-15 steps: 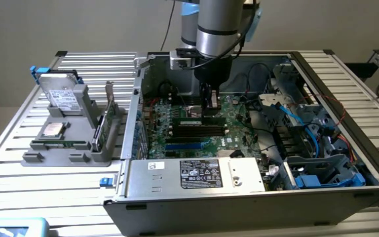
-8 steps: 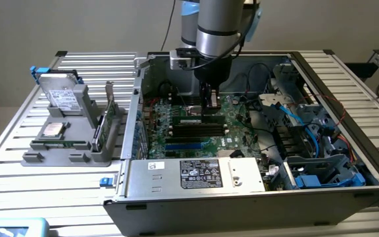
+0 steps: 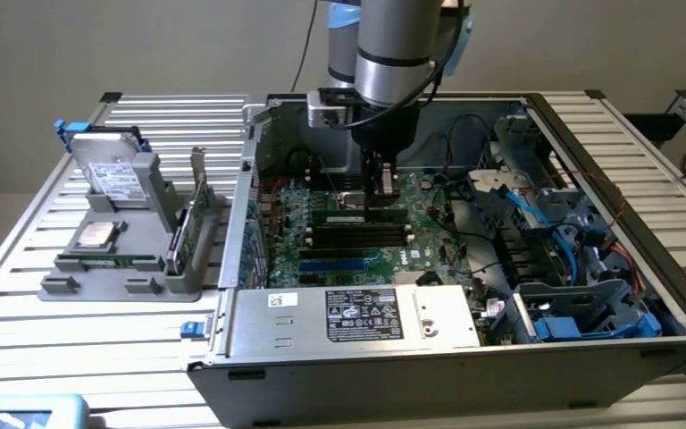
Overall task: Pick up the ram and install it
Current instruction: 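Insert the ram into the slot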
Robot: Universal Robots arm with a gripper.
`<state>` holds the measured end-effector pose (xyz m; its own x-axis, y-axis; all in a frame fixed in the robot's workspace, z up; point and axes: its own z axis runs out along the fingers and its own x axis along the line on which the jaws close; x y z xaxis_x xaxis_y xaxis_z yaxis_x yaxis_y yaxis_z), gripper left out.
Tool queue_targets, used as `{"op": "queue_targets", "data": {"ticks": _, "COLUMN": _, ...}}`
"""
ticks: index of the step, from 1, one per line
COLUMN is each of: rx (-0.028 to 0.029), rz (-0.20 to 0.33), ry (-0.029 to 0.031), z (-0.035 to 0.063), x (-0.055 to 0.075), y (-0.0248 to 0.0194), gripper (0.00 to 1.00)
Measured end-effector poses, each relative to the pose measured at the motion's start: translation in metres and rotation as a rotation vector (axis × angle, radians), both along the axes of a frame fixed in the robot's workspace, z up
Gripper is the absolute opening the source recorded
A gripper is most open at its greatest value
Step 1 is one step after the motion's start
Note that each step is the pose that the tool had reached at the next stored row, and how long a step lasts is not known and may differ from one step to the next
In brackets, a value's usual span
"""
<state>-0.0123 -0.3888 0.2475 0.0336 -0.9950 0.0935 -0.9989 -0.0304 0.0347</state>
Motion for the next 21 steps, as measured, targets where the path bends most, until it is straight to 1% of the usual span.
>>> {"op": "queue_targets", "data": {"ticks": 1, "rx": -0.0002, "rz": 0.001, "ry": -0.0037, "z": -0.0007, "x": 0.0000, "y": 0.0000, "gripper": 0.14}}
{"op": "queue_targets", "data": {"ticks": 3, "rx": -0.0002, "rz": 0.003, "ry": -0.0144, "z": -0.0021, "x": 0.0000, "y": 0.0000, "gripper": 0.14}}
{"op": "queue_targets", "data": {"ticks": 5, "rx": -0.0003, "rz": 0.005, "ry": -0.0178, "z": -0.0031, "x": -0.0003, "y": 0.0000, "gripper": 0.14}}
{"op": "queue_targets", "data": {"ticks": 9, "rx": -0.0001, "rz": 0.006, "ry": -0.0185, "z": -0.0059, "x": -0.0008, "y": 0.0000, "gripper": 0.14}}
{"op": "queue_targets", "data": {"ticks": 11, "rx": -0.0013, "rz": 0.007, "ry": -0.0185, "z": -0.0067, "x": -0.0009, "y": 0.0000, "gripper": 0.14}}
{"op": "queue_targets", "data": {"ticks": 12, "rx": -0.0027, "rz": 0.007, "ry": -0.0184, "z": -0.0067, "x": -0.0009, "y": 0.0000, "gripper": 0.14}}
{"op": "queue_targets", "data": {"ticks": 13, "rx": -0.0053, "rz": 0.008, "ry": -0.0184, "z": -0.0068, "x": -0.0009, "y": 0.0000, "gripper": 0.14}}
{"op": "queue_targets", "data": {"ticks": 15, "rx": -0.0121, "rz": 0.010, "ry": -0.0184, "z": -0.0069, "x": -0.0009, "y": 0.0000, "gripper": 0.14}}
{"op": "queue_targets", "data": {"ticks": 16, "rx": -0.0144, "rz": 0.010, "ry": -0.0184, "z": -0.0070, "x": -0.0009, "y": 0.0000, "gripper": 0.14}}
{"op": "queue_targets", "data": {"ticks": 17, "rx": -0.0154, "rz": 0.011, "ry": -0.0185, "z": -0.0074, "x": -0.0008, "y": 0.0000, "gripper": 0.14}}
{"op": "queue_targets", "data": {"ticks": 21, "rx": -0.0156, "rz": 0.012, "ry": -0.0185, "z": -0.0091, "x": -0.0009, "y": 0.0000, "gripper": 0.14}}
